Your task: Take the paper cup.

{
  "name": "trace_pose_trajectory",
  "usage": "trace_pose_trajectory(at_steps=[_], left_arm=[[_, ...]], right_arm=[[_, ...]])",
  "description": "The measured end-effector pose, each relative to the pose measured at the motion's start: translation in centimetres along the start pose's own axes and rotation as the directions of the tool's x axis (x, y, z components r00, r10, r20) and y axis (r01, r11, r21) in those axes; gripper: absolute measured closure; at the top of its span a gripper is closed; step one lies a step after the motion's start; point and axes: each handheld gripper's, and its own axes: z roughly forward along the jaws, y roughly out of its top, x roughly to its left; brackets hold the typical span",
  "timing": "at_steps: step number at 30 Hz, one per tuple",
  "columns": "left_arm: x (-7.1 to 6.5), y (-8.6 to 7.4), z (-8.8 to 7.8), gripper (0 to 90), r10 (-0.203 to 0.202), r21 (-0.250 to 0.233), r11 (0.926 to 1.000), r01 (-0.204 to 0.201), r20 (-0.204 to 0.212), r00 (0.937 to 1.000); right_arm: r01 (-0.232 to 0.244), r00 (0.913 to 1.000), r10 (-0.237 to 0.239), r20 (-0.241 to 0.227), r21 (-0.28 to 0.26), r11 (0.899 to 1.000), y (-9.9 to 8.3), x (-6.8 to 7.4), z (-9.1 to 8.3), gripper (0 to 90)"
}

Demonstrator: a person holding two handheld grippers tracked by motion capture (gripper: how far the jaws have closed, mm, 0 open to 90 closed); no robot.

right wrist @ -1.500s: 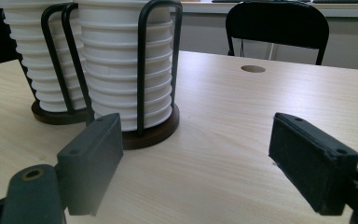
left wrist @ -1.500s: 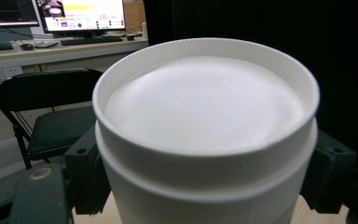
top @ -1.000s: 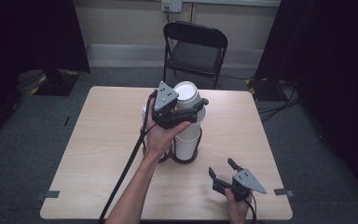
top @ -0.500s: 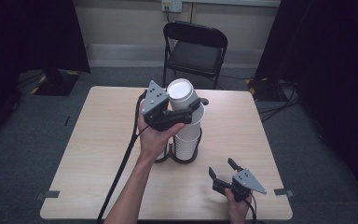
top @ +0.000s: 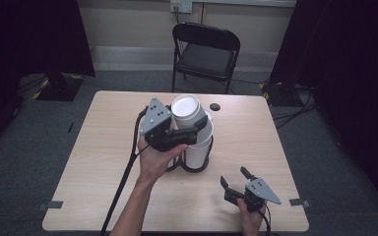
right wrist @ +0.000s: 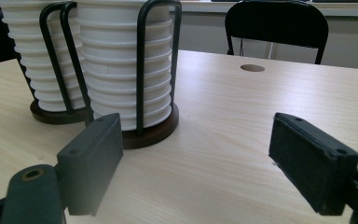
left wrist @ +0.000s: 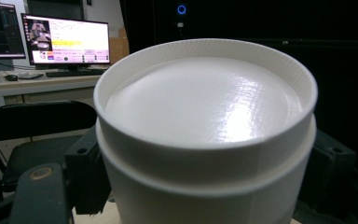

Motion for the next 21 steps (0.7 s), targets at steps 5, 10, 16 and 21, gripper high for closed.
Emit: trace_pose_trajectory(at_steps=[5,10,16,21], left_arm=[[-0.2,-0.6,-0.8,20.0,0.001,0.003,1.0,-0.001,0.004,1.0],[-0.3,-1.8,-1.4,20.1,-0.035,0.016,0.9993,0.035,-0.01,0.9993],[-0.8,-2.6,-1.9,20.1,-0.019,0.033,0.9993,0.019,0.006,0.9998],[-0.8,-4.3,-2.4,20.2,-0.048,0.072,0.9962,0.049,-0.007,0.9988]], right_arm=[[0.001,1.0,-0.001,0.0,0.002,1.0,0.0,0.0,0.0,17.0],[0.002,1.0,-0.002,0.005,0.001,1.0,0.0,0.0,0.0,17.0],[0.004,1.0,-0.004,0.005,0.004,1.0,0.0,0.1,0.1,17.0],[0.003,1.0,-0.003,0.003,0.004,1.0,0.0,0.0,0.0,17.0]])
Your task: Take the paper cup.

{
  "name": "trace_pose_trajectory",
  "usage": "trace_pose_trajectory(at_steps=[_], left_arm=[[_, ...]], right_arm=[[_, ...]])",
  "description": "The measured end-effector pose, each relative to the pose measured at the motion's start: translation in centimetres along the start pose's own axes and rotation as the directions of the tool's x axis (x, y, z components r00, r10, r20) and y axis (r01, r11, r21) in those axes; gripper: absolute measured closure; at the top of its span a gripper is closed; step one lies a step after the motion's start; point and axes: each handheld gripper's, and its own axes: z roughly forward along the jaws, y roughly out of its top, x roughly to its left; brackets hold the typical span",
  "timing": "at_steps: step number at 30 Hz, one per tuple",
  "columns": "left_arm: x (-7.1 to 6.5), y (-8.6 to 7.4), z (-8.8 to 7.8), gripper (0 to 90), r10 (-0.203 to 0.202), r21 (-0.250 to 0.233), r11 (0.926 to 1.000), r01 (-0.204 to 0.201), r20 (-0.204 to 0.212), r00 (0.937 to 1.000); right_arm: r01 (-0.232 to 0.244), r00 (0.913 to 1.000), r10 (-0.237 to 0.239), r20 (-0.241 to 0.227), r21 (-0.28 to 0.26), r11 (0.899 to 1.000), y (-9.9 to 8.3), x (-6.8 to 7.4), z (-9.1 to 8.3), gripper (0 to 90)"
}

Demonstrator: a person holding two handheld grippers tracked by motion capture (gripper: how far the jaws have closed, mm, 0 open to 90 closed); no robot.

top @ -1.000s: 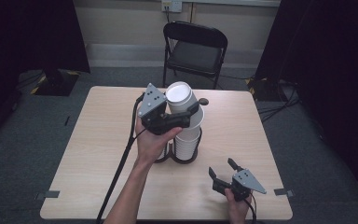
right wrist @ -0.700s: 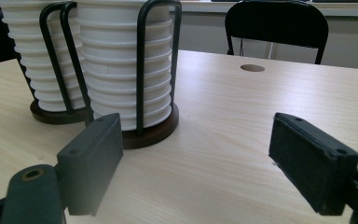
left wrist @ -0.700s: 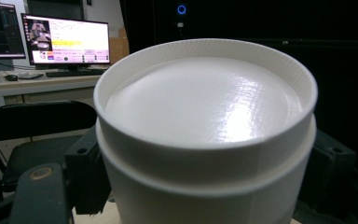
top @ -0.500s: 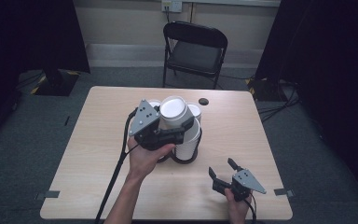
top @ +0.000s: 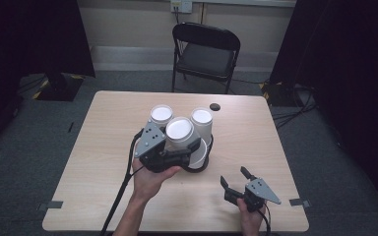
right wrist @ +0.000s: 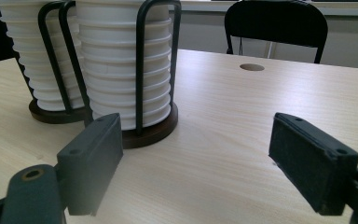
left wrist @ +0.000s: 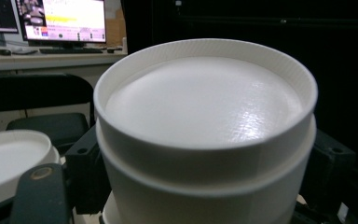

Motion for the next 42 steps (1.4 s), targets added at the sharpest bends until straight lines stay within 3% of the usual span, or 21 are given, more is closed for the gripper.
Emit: trace_pose_trajectory(at_steps=[3,12,18,23,26,30,31,32,33,36,39,42], left_arm=[[0.0,-0.7,-0.2,20.2,-0.002,0.014,0.9999,0.002,-0.002,1.0],[0.5,-3.1,-0.9,20.2,-0.063,0.038,0.9973,0.063,0.0,0.998],[0.8,-4.7,-1.1,20.3,-0.091,0.055,0.9942,0.092,-0.018,0.9957],[0.5,-5.7,-1.6,20.3,-0.097,0.073,0.9925,0.098,-0.021,0.9951],[0.3,-6.1,-1.8,20.3,-0.105,0.076,0.9914,0.106,-0.019,0.9943],[0.2,-6.7,-1.9,20.2,-0.134,0.067,0.9885,0.135,-0.027,0.9906],[0.2,-7.0,-2.0,20.2,-0.135,0.068,0.9882,0.137,-0.03,0.9903],[0.2,-7.2,-2.0,20.2,-0.134,0.075,0.9878,0.137,-0.034,0.9903],[0.4,-7.7,-2.0,20.2,-0.154,0.08,0.9845,0.156,-0.035,0.9874],[0.6,-8.1,-2.2,20.2,-0.173,0.081,0.9812,0.176,-0.042,0.9841],[1.1,-8.7,-2.6,20.2,-0.205,0.07,0.9757,0.208,-0.039,0.9779],[1.2,-9.1,-2.9,20.2,-0.219,0.057,0.9734,0.222,-0.051,0.9744]], right_arm=[[0.002,1.0,-0.002,0.0,0.001,1.0,0.0,0.0,0.0,17.0],[0.011,0.9999,-0.011,0.006,0.011,1.0,0.0,0.2,0.1,16.2],[0.034,0.9994,-0.034,0.01,0.032,0.999,0.1,0.5,0.3,13.7],[0.079,0.9963,-0.08,0.03,0.036,0.996,0.1,1.4,0.3,13.6],[0.07,0.9971,-0.069,-0.031,0.043,0.997,0.2,2.1,0.4,14.0],[0.126,0.9873,-0.123,-0.1,0.025,0.992,0.2,4.6,0.8,15.0],[0.126,0.9873,-0.123,-0.1,0.025,0.992,0.2,4.6,0.8,15.0],[0.137,0.983,-0.134,-0.125,0.017,0.99,0.2,5.1,0.9,15.3],[0.152,0.9723,-0.149,-0.18,0.0,0.988,0.2,6.0,1.1,15.9],[0.154,0.966,-0.155,-0.207,-0.017,0.988,0.2,6.8,1.3,16.1],[0.124,0.9579,-0.131,-0.255,-0.044,0.991,0.3,7.7,1.4,18.6],[0.123,0.9555,-0.136,-0.262,-0.067,0.99,0.2,7.9,1.4,20.6]])
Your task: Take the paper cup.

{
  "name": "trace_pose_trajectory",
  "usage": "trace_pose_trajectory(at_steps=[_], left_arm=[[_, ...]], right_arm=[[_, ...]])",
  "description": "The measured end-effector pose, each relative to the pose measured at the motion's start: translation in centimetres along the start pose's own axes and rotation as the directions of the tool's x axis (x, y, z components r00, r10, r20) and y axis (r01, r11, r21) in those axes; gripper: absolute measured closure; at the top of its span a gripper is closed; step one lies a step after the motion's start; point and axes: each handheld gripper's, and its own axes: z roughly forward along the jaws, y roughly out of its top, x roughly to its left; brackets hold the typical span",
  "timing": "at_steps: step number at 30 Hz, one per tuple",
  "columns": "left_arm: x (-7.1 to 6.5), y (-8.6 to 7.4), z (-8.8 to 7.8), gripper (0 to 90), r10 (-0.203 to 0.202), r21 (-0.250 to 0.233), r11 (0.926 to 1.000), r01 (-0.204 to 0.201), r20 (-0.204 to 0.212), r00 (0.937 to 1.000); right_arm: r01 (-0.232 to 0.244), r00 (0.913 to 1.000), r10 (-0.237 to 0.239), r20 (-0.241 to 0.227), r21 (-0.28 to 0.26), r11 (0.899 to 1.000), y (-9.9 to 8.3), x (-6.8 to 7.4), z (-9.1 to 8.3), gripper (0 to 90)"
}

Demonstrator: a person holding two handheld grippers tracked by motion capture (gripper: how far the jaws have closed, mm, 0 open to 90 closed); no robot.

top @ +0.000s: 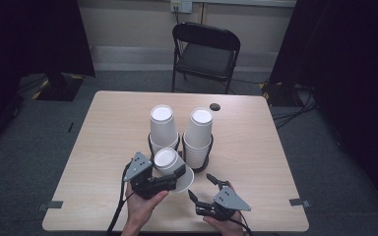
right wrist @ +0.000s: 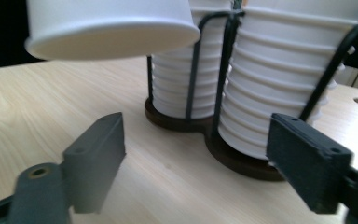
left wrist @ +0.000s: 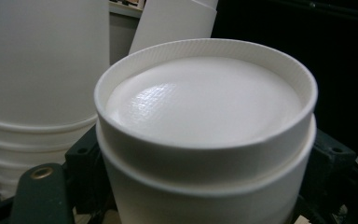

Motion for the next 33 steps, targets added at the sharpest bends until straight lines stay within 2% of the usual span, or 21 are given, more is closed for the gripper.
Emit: trace_pose_trajectory(at_steps=[2,3,4,5,8,10,12,14,15,18,19,21,23,25,28,30,32,33], left_arm=[[0.3,-0.3,-0.2,20.2,-0.03,-0.002,0.9995,0.03,0.013,0.9995],[0.7,-0.7,-0.4,20.2,-0.068,-0.003,0.9977,0.068,0.035,0.9971],[0.7,-0.7,-0.4,20.1,-0.068,-0.003,0.9977,0.068,0.035,0.9971],[1.0,-1.1,-0.4,20.2,-0.105,-0.002,0.9945,0.105,0.051,0.9932],[1.3,-1.6,-0.3,20.2,-0.126,0.009,0.992,0.126,0.048,0.9909],[1.6,-2.0,-0.1,20.2,-0.14,0.025,0.99,0.139,0.049,0.9889],[1.8,-2.3,-0.1,20.2,-0.178,0.026,0.9839,0.177,0.065,0.9819],[1.8,-2.4,0.0,20.2,-0.202,0.027,0.9793,0.2,0.074,0.9766],[1.8,-2.4,0.0,20.2,-0.202,0.027,0.9793,0.2,0.074,0.9766],[2.0,-2.5,0.0,20.1,-0.227,0.035,0.9737,0.225,0.098,0.9689],[2.0,-2.5,0.0,20.1,-0.227,0.037,0.9737,0.225,0.106,0.968],[2.0,-2.6,0.1,20.1,-0.239,0.034,0.9711,0.236,0.118,0.9639],[2.0,-2.6,0.1,20.1,-0.258,0.038,0.9662,0.255,0.136,0.9566],[1.8,-2.6,0.2,20.1,-0.265,0.038,0.9643,0.262,0.142,0.9538],[1.6,-2.6,0.3,20.1,-0.26,0.04,0.9656,0.257,0.144,0.9547],[1.5,-2.5,0.4,20.1,-0.275,0.046,0.9615,0.271,0.162,0.9477],[1.4,-2.5,0.5,20.1,-0.275,0.044,0.9614,0.272,0.162,0.9475],[1.4,-2.4,0.5,20.0,-0.286,0.044,0.9583,0.283,0.17,0.9431]], right_arm=[[0.007,1.0,-0.007,0.003,-0.018,1.0,0.0,0.2,0.0,23.5],[0.008,0.9999,-0.008,-0.008,-0.038,0.999,0.1,0.4,0.0,26.9],[0.008,0.9999,-0.008,-0.008,-0.038,0.999,0.1,0.4,0.0,26.9],[-0.002,0.9997,0.001,-0.024,-0.056,0.998,0.2,0.5,0.1,31.1],[-0.019,0.9983,0.015,-0.056,-0.08,0.997,0.4,0.6,0.2,34.6],[-0.009,0.9978,0.003,-0.066,-0.082,0.997,0.5,0.6,0.3,37.7],[0.009,0.9977,-0.015,-0.067,-0.088,0.996,0.5,0.7,0.4,39.4],[0.005,0.997,-0.013,-0.076,-0.102,0.995,0.5,0.7,0.6,40.8],[0.005,0.997,-0.013,-0.076,-0.102,0.995,0.5,0.7,0.6,40.8],[-0.017,0.9939,0.004,-0.11,-0.113,0.993,0.7,0.6,0.8,41.8],[-0.018,0.9926,0.003,-0.122,-0.119,0.993,0.7,0.6,0.9,41.7],[-0.014,0.9926,-0.002,-0.122,-0.131,0.991,0.8,0.6,1.2,43.5],[-0.012,0.9935,-0.004,-0.114,-0.145,0.989,0.9,0.6,1.4,45.0],[-0.016,0.9934,-0.004,-0.114,-0.168,0.986,1.0,0.5,1.7,46.9],[-0.017,0.9937,-0.004,-0.112,-0.18,0.983,1.2,0.4,2.0,48.7],[-0.012,0.9943,-0.008,-0.106,-0.185,0.983,1.3,0.5,2.2,51.1],[0.001,0.9947,-0.022,-0.101,-0.198,0.98,1.4,0.5,2.3,52.7],[0.01,0.9944,-0.032,-0.101,-0.207,0.978,1.6,0.7,2.4,54.7]])
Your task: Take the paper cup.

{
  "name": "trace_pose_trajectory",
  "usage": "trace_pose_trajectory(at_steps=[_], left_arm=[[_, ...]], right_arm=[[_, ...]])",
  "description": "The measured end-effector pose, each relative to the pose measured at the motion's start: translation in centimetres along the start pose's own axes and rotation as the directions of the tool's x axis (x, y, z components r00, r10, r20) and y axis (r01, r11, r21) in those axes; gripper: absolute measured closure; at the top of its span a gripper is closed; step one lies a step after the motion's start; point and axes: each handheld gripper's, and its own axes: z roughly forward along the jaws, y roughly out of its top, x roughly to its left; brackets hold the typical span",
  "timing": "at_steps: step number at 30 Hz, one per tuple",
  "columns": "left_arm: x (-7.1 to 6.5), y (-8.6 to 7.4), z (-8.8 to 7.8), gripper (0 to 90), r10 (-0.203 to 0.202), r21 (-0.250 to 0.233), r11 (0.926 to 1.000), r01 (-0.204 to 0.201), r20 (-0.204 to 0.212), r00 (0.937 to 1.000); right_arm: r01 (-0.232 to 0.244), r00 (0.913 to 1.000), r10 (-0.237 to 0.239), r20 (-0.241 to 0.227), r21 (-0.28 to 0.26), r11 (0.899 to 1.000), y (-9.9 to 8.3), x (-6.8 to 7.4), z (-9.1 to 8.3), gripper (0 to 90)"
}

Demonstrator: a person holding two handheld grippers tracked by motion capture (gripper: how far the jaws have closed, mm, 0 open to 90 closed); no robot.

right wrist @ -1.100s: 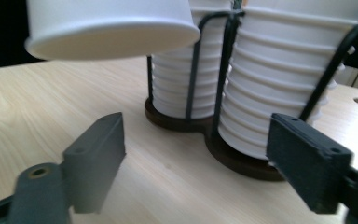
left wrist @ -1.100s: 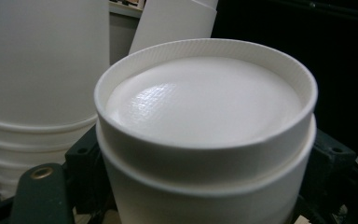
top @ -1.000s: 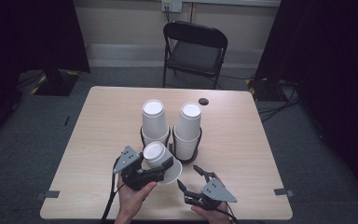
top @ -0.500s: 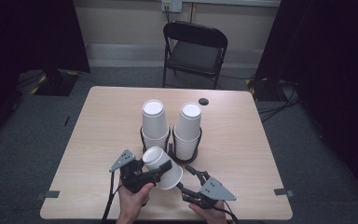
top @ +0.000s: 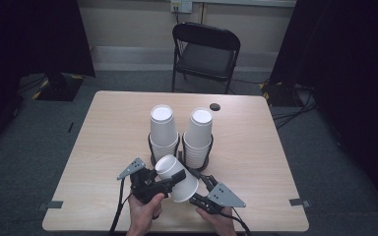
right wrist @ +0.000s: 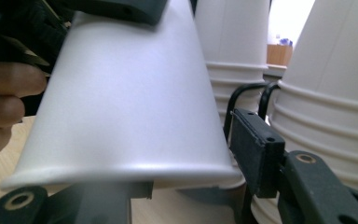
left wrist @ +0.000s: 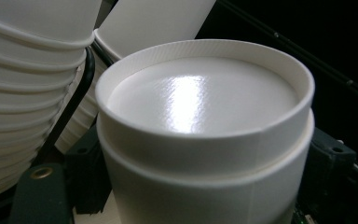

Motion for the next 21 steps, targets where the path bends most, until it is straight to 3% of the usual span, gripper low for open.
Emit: trace_pose_trajectory(at_steps=[2,6,9,10,11,13,14,21], left_arm=[[0.02,0.01,0.11,20.0,-0.023,0.005,0.9997,0.023,0.029,0.9993],[-0.24,-0.1,0.27,19.9,0.004,0.023,0.9997,-0.004,0.017,0.9999],[-0.19,-0.05,0.22,19.7,0.007,0.031,0.9995,-0.007,0.024,0.9997],[-0.11,0.05,0.21,19.2,0.008,0.034,0.9994,-0.009,0.034,0.9994],[-0.11,0.05,0.21,18.9,0.008,0.034,0.9994,-0.009,0.034,0.9994],[-0.07,0.16,0.11,17.8,0.019,0.041,0.9989,-0.021,0.049,0.9986],[-0.03,0.27,0.02,15.2,0.044,0.041,0.9981,-0.045,0.041,0.9982],[0.28,0.67,-0.47,12.0,0.074,0.041,0.9962,-0.076,0.05,0.996]], right_arm=[[0.004,1.0,-0.004,0.003,-0.003,1.0,0.02,0.05,0.06,54.8],[0.03,0.9995,-0.03,-0.003,-0.001,1.0,-0.04,0.3,0.3,59.5],[0.037,0.9993,-0.037,0.012,-0.008,0.999,-0.05,0.22,0.27,67.1],[0.049,0.9987,-0.049,0.017,-0.011,0.999,-0.07,0.14,0.15,74.1],[0.049,0.9987,-0.049,0.017,-0.011,0.999,-0.07,0.14,0.15,74.1],[0.06,0.9978,-0.059,0.031,-0.027,0.998,-0.09,0.17,-0.05,80.5],[0.057,0.9981,-0.056,0.025,-0.044,0.997,-0.01,0.2,-0.21,82.4],[0.066,0.9977,-0.065,0.018,-0.067,0.996,0.27,0.35,-0.41,85.0]])
